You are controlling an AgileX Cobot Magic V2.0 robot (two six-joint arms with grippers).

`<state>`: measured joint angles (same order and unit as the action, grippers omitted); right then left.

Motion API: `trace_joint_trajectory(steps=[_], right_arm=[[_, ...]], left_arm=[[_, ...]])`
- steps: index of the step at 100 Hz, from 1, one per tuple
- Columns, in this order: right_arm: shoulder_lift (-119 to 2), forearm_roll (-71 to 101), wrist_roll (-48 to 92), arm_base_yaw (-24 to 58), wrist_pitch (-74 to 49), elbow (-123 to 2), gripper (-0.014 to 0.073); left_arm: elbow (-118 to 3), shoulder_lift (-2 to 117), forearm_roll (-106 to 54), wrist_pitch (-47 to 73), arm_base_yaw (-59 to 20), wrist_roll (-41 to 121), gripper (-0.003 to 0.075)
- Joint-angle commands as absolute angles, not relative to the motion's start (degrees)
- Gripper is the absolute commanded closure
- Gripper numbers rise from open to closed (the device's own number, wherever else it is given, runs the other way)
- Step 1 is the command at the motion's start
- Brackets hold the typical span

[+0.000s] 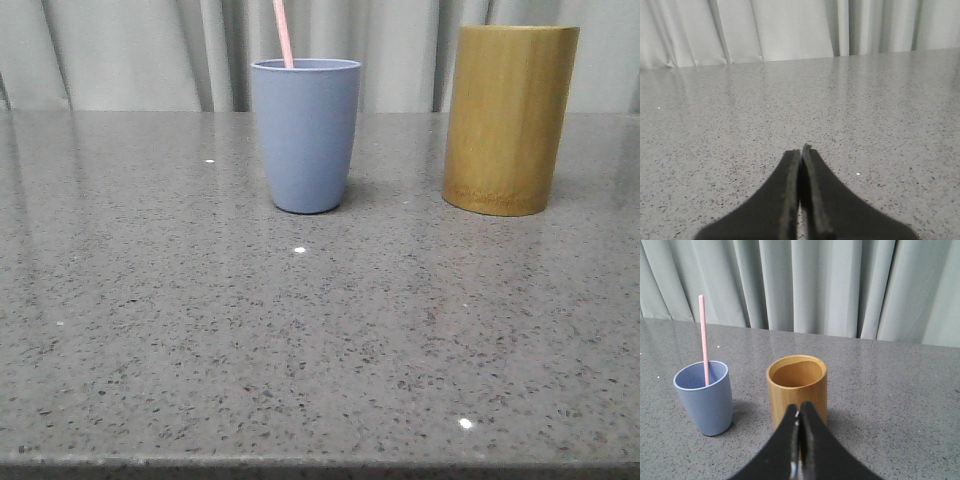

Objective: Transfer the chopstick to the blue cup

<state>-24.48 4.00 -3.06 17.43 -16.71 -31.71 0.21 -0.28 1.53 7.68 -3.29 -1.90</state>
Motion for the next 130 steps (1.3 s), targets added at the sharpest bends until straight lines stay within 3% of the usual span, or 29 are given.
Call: trace_joint_trajectory(steps=[1,41,76,130], right_arm=[[-24.65,3.61,-2.85,16.95,-8.62,-31.38,0.0691],[-17.82,3.56,-2.85,10.28,3.51,-15.84,0.0691],[-8.55,2.46,-2.85,3.09,3.76,-4.78,0.0691],[1.77,2.46,-2.92,2.61,0.0,1.61,0.0691]], left_arm=[[0.62,-2.26,1.62,3.2,-3.12,-2.33,0.0739],[0.62,-2.26,1.62,3.2,-3.12,-2.33,0.0739],[0.62,-2.26,1.62,3.2,-3.12,-2.33,0.0739],[0.62,-2.16,1.62,3.2,-3.12,-2.33,0.0739]])
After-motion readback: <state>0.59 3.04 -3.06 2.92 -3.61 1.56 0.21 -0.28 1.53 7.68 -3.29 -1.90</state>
